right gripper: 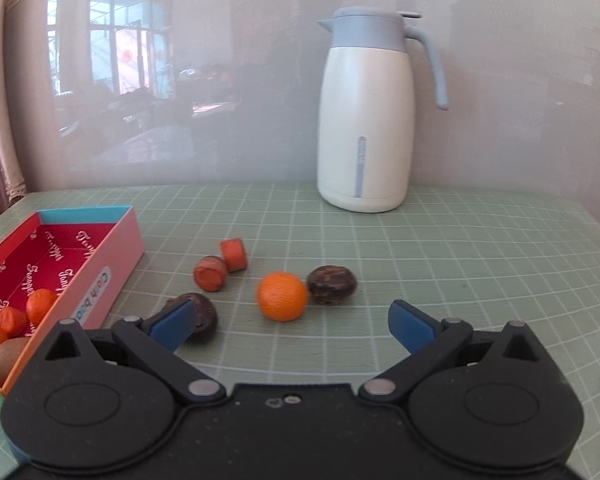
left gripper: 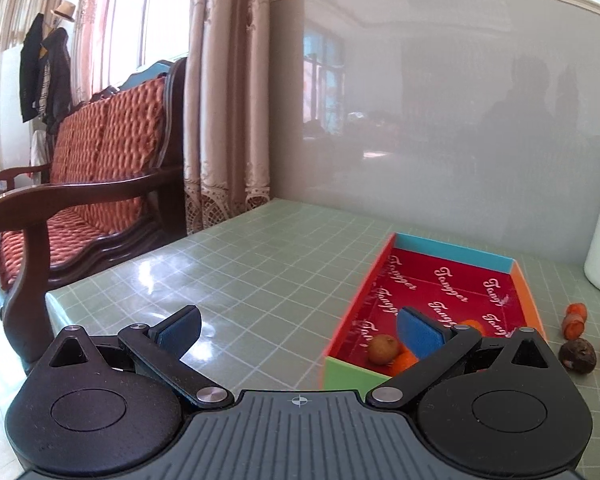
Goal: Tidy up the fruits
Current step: 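Move the right tool toward the large dark brown date, then close the right gripper on the dark date and lift it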
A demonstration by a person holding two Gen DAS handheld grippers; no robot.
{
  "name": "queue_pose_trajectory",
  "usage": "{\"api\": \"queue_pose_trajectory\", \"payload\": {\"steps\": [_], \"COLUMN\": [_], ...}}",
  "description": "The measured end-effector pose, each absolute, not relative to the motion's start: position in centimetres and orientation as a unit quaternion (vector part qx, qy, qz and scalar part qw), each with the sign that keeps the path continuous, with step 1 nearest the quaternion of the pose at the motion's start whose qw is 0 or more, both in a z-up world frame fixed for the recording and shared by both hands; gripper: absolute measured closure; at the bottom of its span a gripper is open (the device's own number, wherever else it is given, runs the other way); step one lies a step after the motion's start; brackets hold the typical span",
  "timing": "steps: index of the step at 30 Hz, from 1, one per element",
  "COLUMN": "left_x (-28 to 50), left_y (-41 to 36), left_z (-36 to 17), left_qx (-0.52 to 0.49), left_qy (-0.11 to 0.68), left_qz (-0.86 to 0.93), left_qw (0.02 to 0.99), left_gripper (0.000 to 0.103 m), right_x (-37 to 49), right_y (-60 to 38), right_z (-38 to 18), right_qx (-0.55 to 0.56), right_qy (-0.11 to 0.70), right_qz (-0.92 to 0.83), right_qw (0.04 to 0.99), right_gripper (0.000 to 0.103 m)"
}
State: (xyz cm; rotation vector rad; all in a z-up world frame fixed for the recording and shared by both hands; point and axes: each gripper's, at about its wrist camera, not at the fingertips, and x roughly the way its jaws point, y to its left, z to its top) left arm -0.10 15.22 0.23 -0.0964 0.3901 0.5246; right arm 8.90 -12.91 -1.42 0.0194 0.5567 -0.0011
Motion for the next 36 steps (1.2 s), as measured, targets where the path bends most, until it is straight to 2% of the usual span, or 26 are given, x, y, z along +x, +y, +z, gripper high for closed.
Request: {"api": "queue_pose_trajectory", "payload": {"steps": [15,23,28,36], "left_x": [-2.2,-2.8,-2.8,-2.6], "left_y": [20.4,22.2,23.0,23.2], "left_z": [-0.4,-0.6,-0.9,-1.0], "left_qx": [-0.073,-0.093,-0.108,-0.115], "left_qy": [0.192,0.195,0.200,0.205], "left_qz": [0.309,0.318,0.317,0.314], "left_qw": [0.929,0.923,0.921,0.920], "left_gripper": [0.000,0.000,0.000,0.000], "right_x": [11.1,12.9,13.6,14.6], "right_y": [-8.3,-7.8,-7.1,-6.5], "right_z": [-3.0,-4.2,-4.9,-5.1], "right_qx": [-0.015,-0.001,-0.006,-0.013], "right_qy": [0.299,0.325,0.336,0.339], "right_qz": [0.046,0.056,0.070,0.080], "right_qw": [0.953,0.944,0.939,0.937], "right_gripper": [0.002,0.016,0.036,0.045]}}
